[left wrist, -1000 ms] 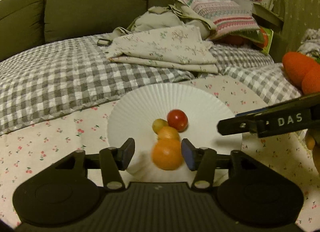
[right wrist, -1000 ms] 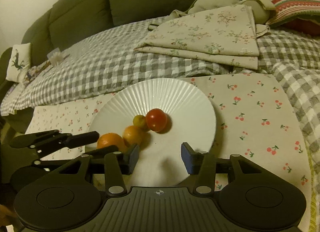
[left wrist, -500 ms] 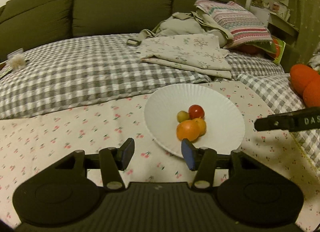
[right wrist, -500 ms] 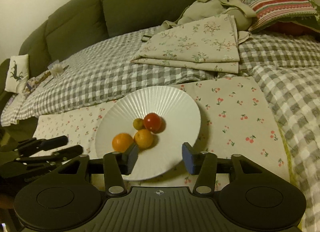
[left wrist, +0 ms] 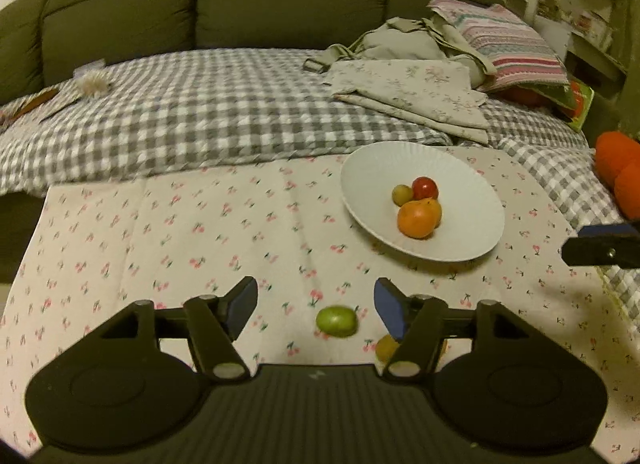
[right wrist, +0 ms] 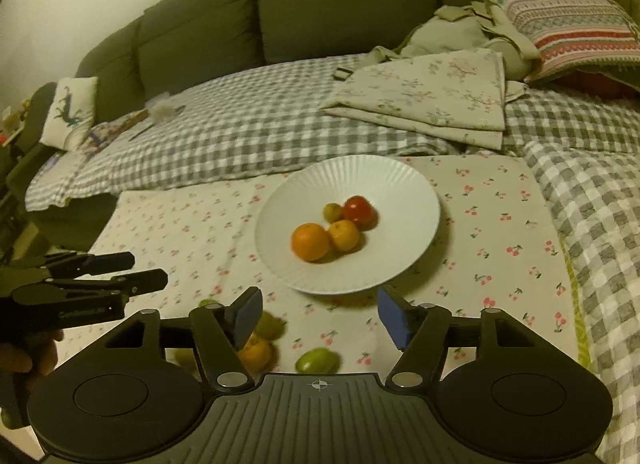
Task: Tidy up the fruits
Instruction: 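Grasp a pale round fruit with the left tool while the right tool approaches a green fruit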
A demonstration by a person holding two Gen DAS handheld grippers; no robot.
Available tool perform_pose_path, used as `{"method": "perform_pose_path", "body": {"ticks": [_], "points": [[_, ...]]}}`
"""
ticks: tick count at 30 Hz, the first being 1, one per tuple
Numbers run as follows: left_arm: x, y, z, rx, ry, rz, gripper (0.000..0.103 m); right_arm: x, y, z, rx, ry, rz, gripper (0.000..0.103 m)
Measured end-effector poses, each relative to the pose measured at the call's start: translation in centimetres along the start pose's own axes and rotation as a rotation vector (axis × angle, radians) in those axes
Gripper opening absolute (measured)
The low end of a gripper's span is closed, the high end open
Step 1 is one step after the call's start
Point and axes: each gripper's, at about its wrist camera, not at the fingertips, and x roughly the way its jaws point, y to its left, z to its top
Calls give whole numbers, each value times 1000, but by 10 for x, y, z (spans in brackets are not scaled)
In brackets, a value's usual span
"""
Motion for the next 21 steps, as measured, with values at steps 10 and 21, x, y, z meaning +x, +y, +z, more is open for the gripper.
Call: {"method": "perform_pose_path", "body": {"ticks": [10, 21], "points": [[7, -5, -24, 51, 52, 12, 78, -4, 8, -18, -18, 42, 3, 80], [28, -19, -49, 117, 144, -20, 78, 16, 2, -31, -38, 111, 10, 81]]}}
